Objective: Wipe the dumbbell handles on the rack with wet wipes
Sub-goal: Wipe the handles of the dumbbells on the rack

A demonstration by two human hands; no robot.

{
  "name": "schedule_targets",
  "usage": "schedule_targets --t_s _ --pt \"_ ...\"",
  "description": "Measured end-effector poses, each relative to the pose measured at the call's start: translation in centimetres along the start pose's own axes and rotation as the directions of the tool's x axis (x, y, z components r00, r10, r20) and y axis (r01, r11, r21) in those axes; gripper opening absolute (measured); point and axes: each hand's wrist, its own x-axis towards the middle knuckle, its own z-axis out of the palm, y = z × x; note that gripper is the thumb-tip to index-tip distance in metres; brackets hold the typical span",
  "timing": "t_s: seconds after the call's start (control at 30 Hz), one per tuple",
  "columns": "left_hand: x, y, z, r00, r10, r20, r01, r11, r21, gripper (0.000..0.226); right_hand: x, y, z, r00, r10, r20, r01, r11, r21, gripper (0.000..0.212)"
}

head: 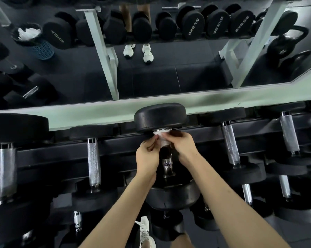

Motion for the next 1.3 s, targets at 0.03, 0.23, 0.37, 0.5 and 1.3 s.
schedule_targets --t_s 0.03,0.23,0.37,0.5,1.3 --pt "0.0 0.0 0.1 1.000 -0.004 -0.008 0.004 1.000 -0.024 0.026 0.0 -0.1 0.0 0.998 0.043 0.034 -0.045 0.997 0.067 0.007" --pt "1.1 0.3 1.1 0.979 -0.171 -0.114 0.151 0.975 -0.163 0.016 -0.6 -0.6 0.0 0.983 0.133 0.124 -0.158 0.961 0.226 0.008" --pt "1.4 0.9 1.7 0.949 -0.308 -0.065 0.277 0.915 -0.295 0.015 -0.9 0.5 0.9 0.988 -0.078 -0.132 0.074 0.997 -0.036 0.007" --pt "1.2 0.5 2.5 0.962 -0.255 -0.103 0.210 0.923 -0.323 0.012 -0.5 1.7 1.2 0.904 -0.373 -0.209 0.227 0.832 -0.506 0.008" --pt "1.8 -0.6 -1.4 0.977 0.147 0.154 -0.193 0.917 0.349 0.006 -1.4 1.3 -2.8 0.963 -0.240 0.122 0.266 0.767 -0.584 0.026"
